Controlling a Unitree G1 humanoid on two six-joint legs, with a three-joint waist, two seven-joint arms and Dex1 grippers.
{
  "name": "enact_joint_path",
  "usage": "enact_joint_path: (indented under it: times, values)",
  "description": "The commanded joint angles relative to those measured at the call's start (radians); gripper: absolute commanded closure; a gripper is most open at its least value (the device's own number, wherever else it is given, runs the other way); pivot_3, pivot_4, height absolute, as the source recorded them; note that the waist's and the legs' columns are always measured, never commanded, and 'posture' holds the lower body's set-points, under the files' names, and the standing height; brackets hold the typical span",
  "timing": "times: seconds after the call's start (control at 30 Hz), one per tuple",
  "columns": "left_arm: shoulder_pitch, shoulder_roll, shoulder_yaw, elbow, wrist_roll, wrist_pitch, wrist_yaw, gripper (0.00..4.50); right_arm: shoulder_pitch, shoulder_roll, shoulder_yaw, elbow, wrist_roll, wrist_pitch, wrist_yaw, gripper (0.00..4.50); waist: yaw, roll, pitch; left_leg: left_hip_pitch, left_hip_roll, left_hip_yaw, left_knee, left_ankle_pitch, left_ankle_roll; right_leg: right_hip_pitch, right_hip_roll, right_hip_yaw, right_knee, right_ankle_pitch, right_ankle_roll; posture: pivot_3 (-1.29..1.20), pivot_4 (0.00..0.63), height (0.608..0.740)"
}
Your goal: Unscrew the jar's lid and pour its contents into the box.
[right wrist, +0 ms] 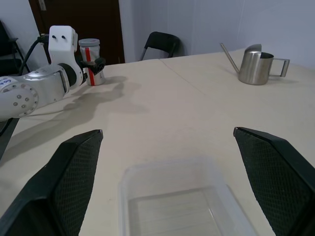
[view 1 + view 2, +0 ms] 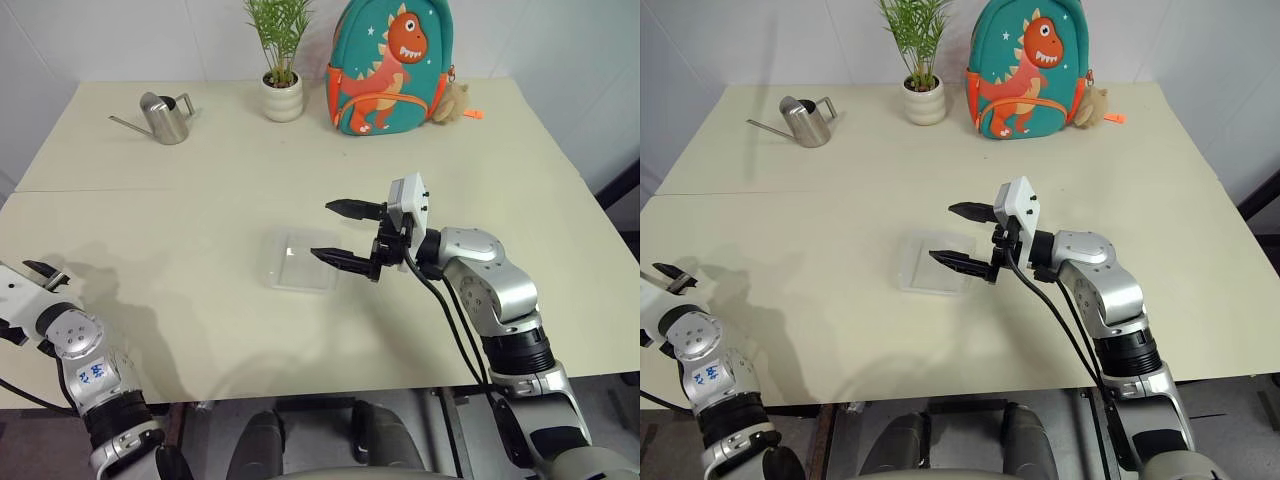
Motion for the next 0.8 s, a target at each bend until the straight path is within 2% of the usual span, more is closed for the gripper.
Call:
enact_joint_path:
  times: [0.03, 0.33, 0.43, 0.63, 0.73, 0.8]
  values:
    - [-0.043, 0.058, 0.006, 0.071, 0.017, -0.051, 0.007, 0.01, 0.007, 0.006, -0.016, -0.049, 0.022, -0.006, -0.012, 0.00, 0.000, 0.000, 0.000, 0.000, 0.000, 0.000, 0.000, 0.000, 0.000, 0.000, 0.000, 0.000, 0.000, 0.000, 0.000, 0.00, 0.150, 0.740]
    - [-0.089, 0.121, -0.002, 0.194, 0.016, -0.095, 0.019, 0.01, 0.023, 0.010, -0.025, -0.045, 0.019, -0.024, -0.032, 0.00, -0.001, 0.000, 0.000, -0.001, 0.000, 0.001, -0.002, 0.000, 0.000, 0.000, 0.000, 0.000, 0.001, 0.000, 0.001, 0.00, 0.150, 0.740]
    - [-0.086, 0.134, 0.006, 0.210, 0.006, -0.111, 0.021, 0.61, 0.030, 0.010, -0.029, -0.042, 0.017, -0.033, -0.037, 0.00, -0.001, 0.000, 0.000, -0.001, 0.000, 0.001, -0.002, 0.000, -0.001, 0.000, 0.000, 0.000, 0.001, 0.000, 0.001, 0.00, 0.150, 0.740]
    - [-0.088, 0.144, 0.007, 0.229, -0.001, -0.136, 0.019, 2.38, 0.048, 0.010, -0.031, -0.034, 0.016, -0.053, -0.042, 0.00, -0.001, 0.000, 0.000, -0.001, 0.000, 0.001, -0.002, 0.000, -0.001, 0.000, 0.000, 0.000, 0.001, 0.000, 0.001, 0.00, 0.150, 0.740]
    - [-0.093, 0.139, 0.001, 0.224, -0.026, -0.135, -0.010, 2.50, 0.055, 0.010, -0.034, -0.028, 0.014, -0.061, -0.046, 0.00, -0.001, 0.000, 0.000, -0.001, 0.000, 0.001, -0.002, 0.000, -0.001, 0.000, 0.000, 0.000, 0.001, 0.000, 0.001, 0.00, 0.150, 0.740]
    - [-0.101, 0.143, -0.038, 0.197, -0.053, -0.143, -0.105, 2.50, 0.061, 0.005, -0.038, -0.030, 0.014, -0.065, -0.049, 0.00, 0.000, 0.000, 0.000, -0.001, 0.000, 0.001, -0.002, 0.000, -0.001, 0.000, 0.000, 0.000, 0.001, 0.000, 0.001, 0.00, 0.150, 0.740]
